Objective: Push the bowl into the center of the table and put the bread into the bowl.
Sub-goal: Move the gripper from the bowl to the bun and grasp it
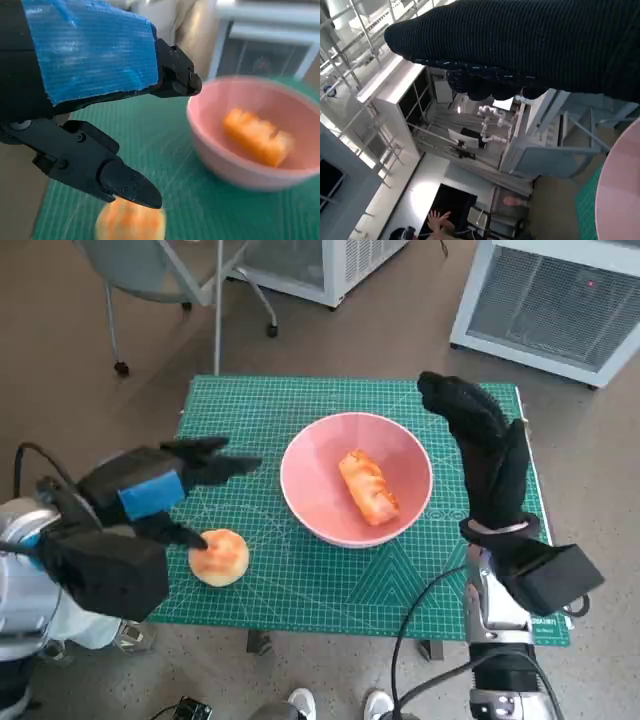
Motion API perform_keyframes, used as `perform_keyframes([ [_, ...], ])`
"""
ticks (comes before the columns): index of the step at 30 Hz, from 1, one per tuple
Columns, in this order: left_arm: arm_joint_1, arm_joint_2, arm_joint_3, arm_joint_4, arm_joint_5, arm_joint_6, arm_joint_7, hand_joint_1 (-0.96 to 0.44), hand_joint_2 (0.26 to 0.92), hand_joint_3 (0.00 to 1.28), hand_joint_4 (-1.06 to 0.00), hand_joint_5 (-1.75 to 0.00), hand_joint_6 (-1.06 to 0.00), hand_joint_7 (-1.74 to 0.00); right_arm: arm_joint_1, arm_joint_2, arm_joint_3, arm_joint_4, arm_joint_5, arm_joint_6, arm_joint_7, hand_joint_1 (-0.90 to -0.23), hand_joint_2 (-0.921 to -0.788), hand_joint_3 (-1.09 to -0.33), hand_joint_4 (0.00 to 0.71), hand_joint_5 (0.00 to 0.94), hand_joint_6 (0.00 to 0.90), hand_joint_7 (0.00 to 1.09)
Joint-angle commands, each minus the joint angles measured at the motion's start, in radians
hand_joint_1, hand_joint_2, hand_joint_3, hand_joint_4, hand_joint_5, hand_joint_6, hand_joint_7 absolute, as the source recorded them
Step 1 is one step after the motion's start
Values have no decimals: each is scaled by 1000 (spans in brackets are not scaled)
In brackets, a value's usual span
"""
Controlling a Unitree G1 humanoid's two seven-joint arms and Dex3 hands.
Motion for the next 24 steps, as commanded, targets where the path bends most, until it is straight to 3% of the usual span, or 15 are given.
perform_keyframes([
  [1,38,18,-16,-3,8,15,-27,-340,736,0,-180,0,-312,-1,0,3,1,30,4,4,10,-703,-921,-737,185,0,-1,547],
  [18,86,-28,-153,117,125,20,-33,-273,744,5,-153,-1,-301,-2,-9,-1,3,48,10,7,27,-702,-921,-737,186,1,-1,540],
  [22,77,-59,-210,155,181,38,-21,-234,750,6,-203,-19,-365,-30,-9,-2,5,51,10,7,30,-702,-921,-737,186,1,-1,536],
  [24,76,-74,-235,173,219,40,-1,-180,768,14,-333,-24,-505,-74,-9,-3,5,49,12,9,33,-701,-921,-737,186,1,-1,532],
])
